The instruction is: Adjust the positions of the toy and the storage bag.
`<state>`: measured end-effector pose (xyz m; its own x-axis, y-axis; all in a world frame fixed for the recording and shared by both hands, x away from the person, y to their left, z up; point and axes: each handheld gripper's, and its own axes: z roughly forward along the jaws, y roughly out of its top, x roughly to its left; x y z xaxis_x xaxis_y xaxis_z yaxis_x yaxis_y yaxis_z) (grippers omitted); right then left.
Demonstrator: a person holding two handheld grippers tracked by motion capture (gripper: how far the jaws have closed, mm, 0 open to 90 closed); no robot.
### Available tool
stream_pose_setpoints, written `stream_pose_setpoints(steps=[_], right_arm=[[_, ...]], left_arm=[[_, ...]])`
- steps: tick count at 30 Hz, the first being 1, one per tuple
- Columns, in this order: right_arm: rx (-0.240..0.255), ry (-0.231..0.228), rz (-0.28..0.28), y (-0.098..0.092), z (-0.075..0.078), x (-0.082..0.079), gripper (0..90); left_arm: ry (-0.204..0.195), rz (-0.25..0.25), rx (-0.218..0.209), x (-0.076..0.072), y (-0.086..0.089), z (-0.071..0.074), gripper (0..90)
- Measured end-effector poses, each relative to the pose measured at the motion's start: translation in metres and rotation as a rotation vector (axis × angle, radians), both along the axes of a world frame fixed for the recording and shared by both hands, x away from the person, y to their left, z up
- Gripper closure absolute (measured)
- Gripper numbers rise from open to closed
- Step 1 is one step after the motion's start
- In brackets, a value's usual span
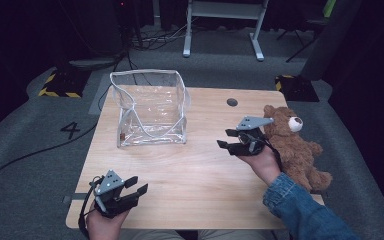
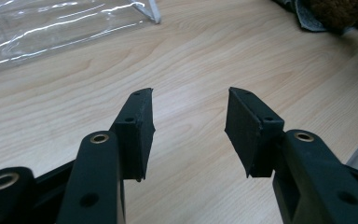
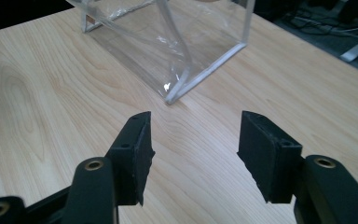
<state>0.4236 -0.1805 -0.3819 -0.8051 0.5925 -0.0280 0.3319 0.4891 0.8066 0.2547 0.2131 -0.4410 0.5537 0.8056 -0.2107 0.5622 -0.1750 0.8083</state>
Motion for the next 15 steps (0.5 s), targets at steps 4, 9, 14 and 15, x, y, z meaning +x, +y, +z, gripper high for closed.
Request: stream_pose_setpoints(steps=[4, 9, 14, 15], right_arm=[[-0.007, -0.016, 0.039, 0.019, -0.006, 0.011, 52.1], [-0.025, -0.016, 0.075, 0.043, -0.011, 0.027, 55.3], [-0.013, -0.024, 0.103, 0.061, -0.01, 0.041, 54.8], [-0.016, -0.037, 0.108, 0.063, -0.009, 0.044, 54.5]], left_arm=[[0.003, 0.023, 0.004, -0.008, 0.008, -0.001, 51.7], [0.003, 0.053, -0.003, -0.016, 0.015, -0.001, 51.7], [0.007, 0.068, -0.01, -0.019, 0.023, -0.001, 51.7], [0.007, 0.071, -0.009, -0.019, 0.024, -0.001, 51.7]])
